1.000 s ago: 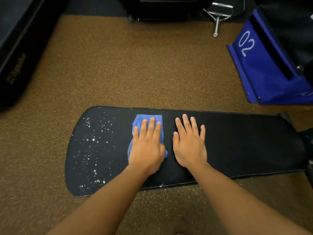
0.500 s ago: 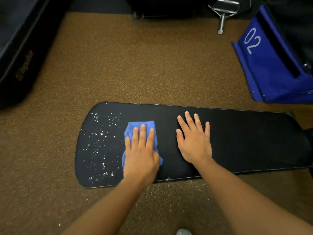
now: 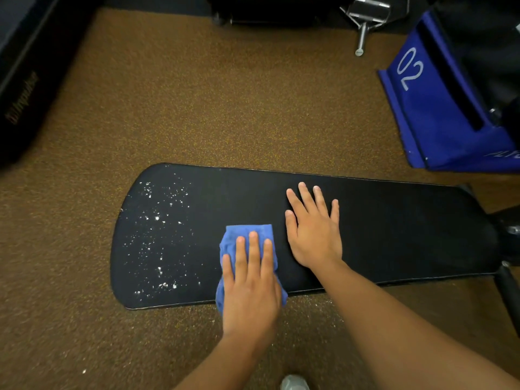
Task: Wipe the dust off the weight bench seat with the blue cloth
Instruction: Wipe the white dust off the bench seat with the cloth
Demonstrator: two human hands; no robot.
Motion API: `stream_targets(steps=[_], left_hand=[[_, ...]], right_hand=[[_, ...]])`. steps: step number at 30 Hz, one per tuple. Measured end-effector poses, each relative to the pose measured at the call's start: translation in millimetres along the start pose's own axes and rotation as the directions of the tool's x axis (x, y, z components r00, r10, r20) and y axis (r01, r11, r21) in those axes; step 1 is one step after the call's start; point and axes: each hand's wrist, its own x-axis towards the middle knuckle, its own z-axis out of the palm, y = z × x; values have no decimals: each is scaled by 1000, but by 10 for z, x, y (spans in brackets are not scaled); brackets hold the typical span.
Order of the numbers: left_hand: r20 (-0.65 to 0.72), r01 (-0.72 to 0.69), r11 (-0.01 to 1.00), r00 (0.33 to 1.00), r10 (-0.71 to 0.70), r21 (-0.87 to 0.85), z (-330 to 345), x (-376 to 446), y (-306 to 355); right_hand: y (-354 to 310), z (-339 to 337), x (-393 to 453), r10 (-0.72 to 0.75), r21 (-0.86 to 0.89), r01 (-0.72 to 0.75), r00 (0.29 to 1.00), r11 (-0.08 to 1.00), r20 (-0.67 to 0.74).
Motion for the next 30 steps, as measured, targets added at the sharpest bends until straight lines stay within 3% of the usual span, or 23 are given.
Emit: stream_targets(steps=[5, 13, 18, 22, 26, 30], left_hand=[[16, -19, 999, 1000, 20, -45, 25, 170, 339], [-39, 97, 995, 995, -97, 2, -66, 272, -131], [-5, -61, 997, 998, 61, 51, -56, 26, -87], [-1, -120, 991, 993, 120, 50, -81, 305, -87], [-4, -61, 996, 998, 62, 70, -222, 795, -449], [-6, -37, 999, 999, 38, 40, -298, 665, -786]], right_hand=[[21, 25, 17, 8, -16, -8, 1000, 1000, -2], [40, 9, -19, -6, 12, 6, 1000, 1000, -20], [15, 16, -5, -2, 18, 2, 999, 1000, -33], [15, 31, -3, 0, 13, 1, 999, 1000, -46], [40, 34, -9, -5, 12, 5, 999, 1000, -37], [32, 9, -6, 3, 3, -3, 1000, 1000, -31]])
